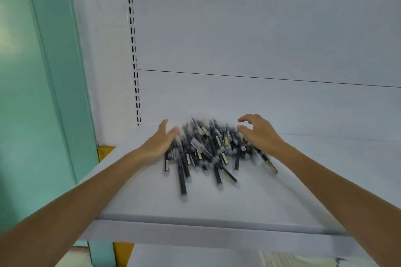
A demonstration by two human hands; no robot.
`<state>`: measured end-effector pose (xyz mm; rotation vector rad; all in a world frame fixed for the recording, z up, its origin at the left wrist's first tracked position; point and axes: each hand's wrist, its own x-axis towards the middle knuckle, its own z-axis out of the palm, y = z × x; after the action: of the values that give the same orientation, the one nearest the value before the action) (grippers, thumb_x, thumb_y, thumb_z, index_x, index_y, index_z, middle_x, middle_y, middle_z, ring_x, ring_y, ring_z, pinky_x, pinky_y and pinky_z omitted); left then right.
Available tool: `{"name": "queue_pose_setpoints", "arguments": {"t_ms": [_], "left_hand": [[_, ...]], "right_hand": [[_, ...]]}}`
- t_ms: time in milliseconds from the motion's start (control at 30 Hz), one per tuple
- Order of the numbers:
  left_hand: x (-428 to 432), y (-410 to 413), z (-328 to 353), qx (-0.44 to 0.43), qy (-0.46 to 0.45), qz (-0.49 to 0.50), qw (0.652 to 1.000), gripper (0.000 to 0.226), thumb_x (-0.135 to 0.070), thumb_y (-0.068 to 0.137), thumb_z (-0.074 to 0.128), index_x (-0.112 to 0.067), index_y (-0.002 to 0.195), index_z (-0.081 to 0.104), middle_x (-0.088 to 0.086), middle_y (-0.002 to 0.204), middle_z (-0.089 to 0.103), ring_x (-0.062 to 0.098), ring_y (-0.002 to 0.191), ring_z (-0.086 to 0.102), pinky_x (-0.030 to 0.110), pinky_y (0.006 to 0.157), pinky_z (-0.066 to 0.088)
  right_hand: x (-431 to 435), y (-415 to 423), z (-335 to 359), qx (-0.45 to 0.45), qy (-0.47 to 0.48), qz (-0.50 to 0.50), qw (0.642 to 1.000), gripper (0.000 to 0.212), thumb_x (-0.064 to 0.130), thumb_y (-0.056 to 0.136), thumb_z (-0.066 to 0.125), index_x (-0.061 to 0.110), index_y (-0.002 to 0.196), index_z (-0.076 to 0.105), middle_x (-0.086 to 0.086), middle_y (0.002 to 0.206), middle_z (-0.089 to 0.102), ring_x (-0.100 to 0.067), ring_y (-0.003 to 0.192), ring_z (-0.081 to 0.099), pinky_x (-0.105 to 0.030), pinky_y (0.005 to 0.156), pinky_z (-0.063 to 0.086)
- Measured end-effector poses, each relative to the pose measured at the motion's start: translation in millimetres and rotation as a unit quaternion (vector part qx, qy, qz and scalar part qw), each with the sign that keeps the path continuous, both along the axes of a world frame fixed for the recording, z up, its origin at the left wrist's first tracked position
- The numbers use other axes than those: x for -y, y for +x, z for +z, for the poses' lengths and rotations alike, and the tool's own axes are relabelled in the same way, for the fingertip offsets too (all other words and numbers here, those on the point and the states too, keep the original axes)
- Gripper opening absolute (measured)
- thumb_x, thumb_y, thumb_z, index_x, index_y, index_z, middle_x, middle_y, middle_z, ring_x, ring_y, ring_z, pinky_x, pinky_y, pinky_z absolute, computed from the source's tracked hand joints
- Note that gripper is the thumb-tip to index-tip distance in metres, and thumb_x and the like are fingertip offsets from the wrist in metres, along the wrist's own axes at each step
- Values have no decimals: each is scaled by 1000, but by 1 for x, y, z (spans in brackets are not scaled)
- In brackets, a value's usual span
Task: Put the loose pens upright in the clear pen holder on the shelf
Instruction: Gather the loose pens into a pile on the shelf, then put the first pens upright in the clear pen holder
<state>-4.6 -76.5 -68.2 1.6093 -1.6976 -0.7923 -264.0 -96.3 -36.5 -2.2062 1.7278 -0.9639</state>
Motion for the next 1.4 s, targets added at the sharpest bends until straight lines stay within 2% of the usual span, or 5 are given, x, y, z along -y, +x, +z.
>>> {"name": "queue_pose_setpoints", "arguments": {"t_ms": [167,300,867,1100,1400], "left_hand": [[-39,20,2,126,-27,11,992,61,-52,93,39,-19,143,30,2,148,36,21,133,36,32,103,29],[-51,10,-4,180,-115,42,976,66,-64,80,53,-16,125,48,5,122,54,22,112,48,37,92,43],[-74,-39,23,381,-130,27,915,44,-48,82,60,-10,99,48,4,93,54,24,88,54,30,68,38],[-72,-27,33,231,-32,-14,972,36,-24,83,61,-13,57,39,0,58,46,11,51,41,22,44,30],[-77,-21,27,-105,-47,2,993,17,-16,99,40,-7,102,55,0,72,58,11,59,56,19,51,49]], "right_hand": [[-48,35,14,-116,-56,122,984,19,25,89,60,12,103,61,6,90,60,-12,84,57,-26,78,46],[-59,68,7,-211,-26,110,971,25,35,88,62,16,104,58,2,95,64,-16,86,60,-34,79,51],[-62,85,11,-32,2,43,999,16,15,85,62,2,93,67,-12,84,69,-17,71,58,-13,56,41],[-61,73,13,29,0,31,999,12,17,85,65,5,89,65,-1,71,61,-2,58,51,-2,48,38],[-55,42,7,216,33,-10,976,13,20,88,65,10,95,61,-2,76,61,-5,45,57,-15,44,48]]}}
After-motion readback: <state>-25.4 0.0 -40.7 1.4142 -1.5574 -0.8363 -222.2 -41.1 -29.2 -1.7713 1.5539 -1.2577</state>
